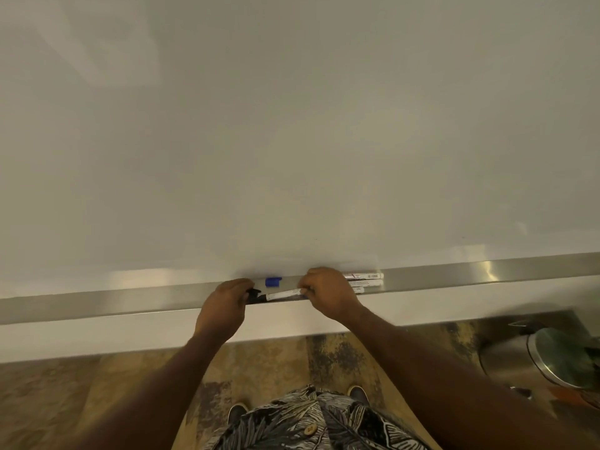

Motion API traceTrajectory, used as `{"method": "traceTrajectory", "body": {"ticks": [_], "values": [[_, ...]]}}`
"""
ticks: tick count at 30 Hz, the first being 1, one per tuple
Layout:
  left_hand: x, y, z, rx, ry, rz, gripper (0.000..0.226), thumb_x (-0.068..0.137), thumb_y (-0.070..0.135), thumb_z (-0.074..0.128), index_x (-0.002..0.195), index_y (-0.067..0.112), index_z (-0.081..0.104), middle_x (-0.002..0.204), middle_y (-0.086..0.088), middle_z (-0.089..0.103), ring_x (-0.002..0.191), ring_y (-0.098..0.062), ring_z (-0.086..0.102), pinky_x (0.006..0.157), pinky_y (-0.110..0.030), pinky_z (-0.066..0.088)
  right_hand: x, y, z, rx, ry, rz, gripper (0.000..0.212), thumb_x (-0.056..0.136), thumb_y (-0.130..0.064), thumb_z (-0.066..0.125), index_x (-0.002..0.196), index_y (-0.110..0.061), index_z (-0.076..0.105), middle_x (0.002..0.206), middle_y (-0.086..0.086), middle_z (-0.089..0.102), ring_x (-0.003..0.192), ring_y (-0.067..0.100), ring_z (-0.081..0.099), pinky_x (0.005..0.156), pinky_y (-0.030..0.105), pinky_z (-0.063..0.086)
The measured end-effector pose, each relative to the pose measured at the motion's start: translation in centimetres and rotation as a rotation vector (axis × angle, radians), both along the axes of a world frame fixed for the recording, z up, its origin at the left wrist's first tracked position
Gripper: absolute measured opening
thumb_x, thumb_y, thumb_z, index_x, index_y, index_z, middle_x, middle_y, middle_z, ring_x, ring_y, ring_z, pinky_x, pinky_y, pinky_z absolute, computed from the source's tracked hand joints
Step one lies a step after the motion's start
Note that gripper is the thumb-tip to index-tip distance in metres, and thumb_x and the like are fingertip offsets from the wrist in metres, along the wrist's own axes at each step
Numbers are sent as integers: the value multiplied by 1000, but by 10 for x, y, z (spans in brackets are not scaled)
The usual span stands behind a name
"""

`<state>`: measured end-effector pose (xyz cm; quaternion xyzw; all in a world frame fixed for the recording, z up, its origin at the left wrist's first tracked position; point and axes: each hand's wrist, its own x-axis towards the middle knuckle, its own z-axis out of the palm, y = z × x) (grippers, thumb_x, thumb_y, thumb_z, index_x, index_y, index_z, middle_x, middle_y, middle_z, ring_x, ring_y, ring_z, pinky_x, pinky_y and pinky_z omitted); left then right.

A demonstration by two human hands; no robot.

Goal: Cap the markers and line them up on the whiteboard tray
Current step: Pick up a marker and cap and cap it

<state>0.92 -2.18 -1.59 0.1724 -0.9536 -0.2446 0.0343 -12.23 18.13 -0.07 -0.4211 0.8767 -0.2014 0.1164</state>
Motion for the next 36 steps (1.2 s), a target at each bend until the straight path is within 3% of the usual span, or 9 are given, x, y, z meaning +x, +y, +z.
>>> {"method": "traceTrajectory", "body": {"ticks": [3, 7, 12, 18, 23, 26, 30, 33, 36], "values": [[-5, -1, 0, 4, -66, -27, 28, 90, 12, 49, 113, 20, 64, 112, -5, 69, 102, -26, 60, 87, -37, 50, 2, -16, -3, 71, 42, 84, 21, 89, -20, 59, 105, -14, 72, 104, 7, 71, 94, 27, 60, 82, 36, 44], [-8, -4, 1, 6, -88, -34, 25, 88, 14, 51, 102, 26, 67, 102, -2, 71, 91, -22, 62, 76, -32, 51, 3, -28, -8, 126, 129, 158, 19, 85, -14, 62, 101, -12, 72, 98, 12, 71, 89, 33, 59, 78, 37, 44], [-6, -7, 3, 37, -89, 28, 24, 88, 17, 56, 110, 23, 66, 108, -2, 71, 96, -23, 62, 81, -33, 51, 4, -33, -16, 145, 189, 187, 22, 80, -6, 64, 99, -14, 73, 94, 12, 73, 85, 34, 60, 79, 37, 46], [10, -15, 4, 92, 30, 139, 25, 89, 10, 55, 111, 16, 65, 104, -5, 68, 89, -22, 61, 78, -32, 50, 4, -37, -18, 42, 226, 221, 27, 78, -3, 66, 104, -9, 70, 99, 13, 71, 89, 32, 62, 80, 40, 51], [23, -18, 0, 220, 135, 155, 24, 87, 4, 59, 109, 10, 65, 103, -8, 67, 93, -23, 62, 86, -32, 51, -1, -30, 4, -173, 300, 224, 21, 79, -12, 66, 99, -12, 70, 94, 6, 71, 86, 24, 61, 76, 32, 50], [19, -10, 5, 280, 170, 134, 21, 86, 6, 60, 106, 12, 66, 101, -5, 67, 91, -18, 61, 83, -27, 50, -3, -14, 20, -234, 127, 153, 19, 80, -18, 64, 97, -14, 70, 91, 4, 70, 84, 20, 58, 75, 29, 45], [5, 2, 16, 453, 185, 180, 21, 86, 5, 60, 104, 15, 66, 102, 0, 66, 90, -3, 60, 75, -4, 43, -2, 9, 30, -348, -319, -105, 14, 80, -14, 67, 93, -14, 72, 85, 4, 68, 74, 15, 63, 65, 24, 51], [-4, 8, 22, 601, 179, 197, 22, 89, 10, 59, 106, 22, 65, 103, -1, 70, 94, -10, 64, 84, -17, 47, 2, 23, 31, -501, -647, -308, 13, 84, -4, 66, 94, -8, 73, 75, 7, 70, 61, 10, 65, 57, 21, 52], [-10, 15, 31, 688, 211, 146, 22, 90, 14, 56, 103, 30, 63, 95, -1, 72, 87, -17, 69, 83, -26, 53, 3, 33, 32, -648, -754, -416, 17, 86, -1, 64, 88, -14, 75, 63, -1, 67, 53, 10, 58, 53, 22, 48]]}}
